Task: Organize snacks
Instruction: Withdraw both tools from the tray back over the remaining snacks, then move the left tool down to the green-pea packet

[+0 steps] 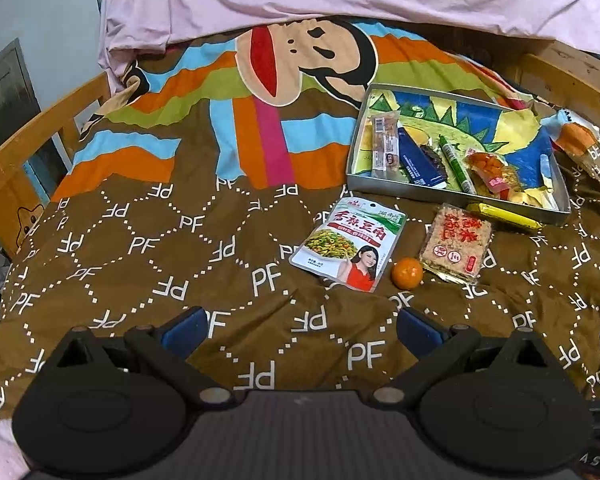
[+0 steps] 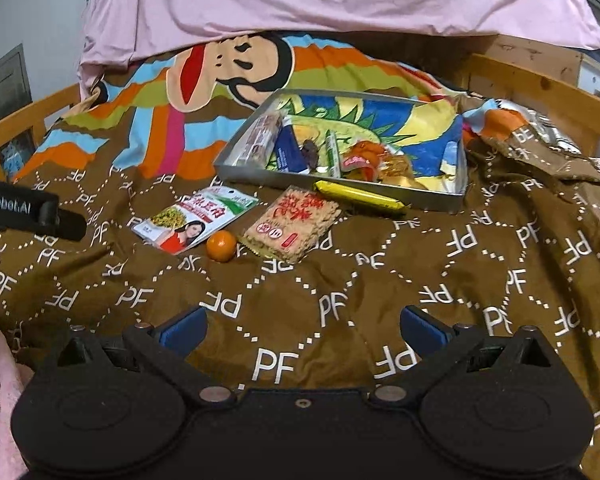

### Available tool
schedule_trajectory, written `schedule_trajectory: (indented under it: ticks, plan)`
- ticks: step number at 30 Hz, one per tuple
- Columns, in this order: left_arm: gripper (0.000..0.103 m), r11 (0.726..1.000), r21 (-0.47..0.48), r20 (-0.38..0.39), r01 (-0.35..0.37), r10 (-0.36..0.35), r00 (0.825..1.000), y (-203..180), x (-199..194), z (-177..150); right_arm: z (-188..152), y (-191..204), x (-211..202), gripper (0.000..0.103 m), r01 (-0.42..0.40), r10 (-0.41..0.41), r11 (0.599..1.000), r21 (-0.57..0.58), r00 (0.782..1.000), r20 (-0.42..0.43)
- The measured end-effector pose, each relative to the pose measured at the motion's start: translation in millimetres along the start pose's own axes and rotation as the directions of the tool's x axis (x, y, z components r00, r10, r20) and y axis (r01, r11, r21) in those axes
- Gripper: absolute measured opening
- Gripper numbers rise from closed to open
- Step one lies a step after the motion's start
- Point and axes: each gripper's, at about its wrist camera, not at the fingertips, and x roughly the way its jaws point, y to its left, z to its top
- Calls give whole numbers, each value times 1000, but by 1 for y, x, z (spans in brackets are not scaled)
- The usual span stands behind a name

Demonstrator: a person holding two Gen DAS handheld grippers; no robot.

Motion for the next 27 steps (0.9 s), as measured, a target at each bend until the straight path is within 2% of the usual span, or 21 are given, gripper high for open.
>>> schedule_trajectory:
  ticks: [8,12,15,23,27]
  plan:
    - [103,999,-37,-87,32,-35,996,9,22,11,5,5,20,102,-18,18,1000,-9,1000,-24]
    - [103,999,-43,-79,28,-31,996,15,28,24,9,3,33,102,-14,14,1000,-9,1000,-26]
    - [103,999,-28,-74,17,-19,997,19,37,34,12,3,42,102,-11,10,1000,-20,1000,-23]
    - [103,998,-2,-172,65,-65,983,30,78,54,18,5,63,102,-21,20,999,-36,1000,-16]
    - [103,997,29,-181,68,-61,982,24,97,66,20,10,72,102,-37,37,998,-51,999,-5]
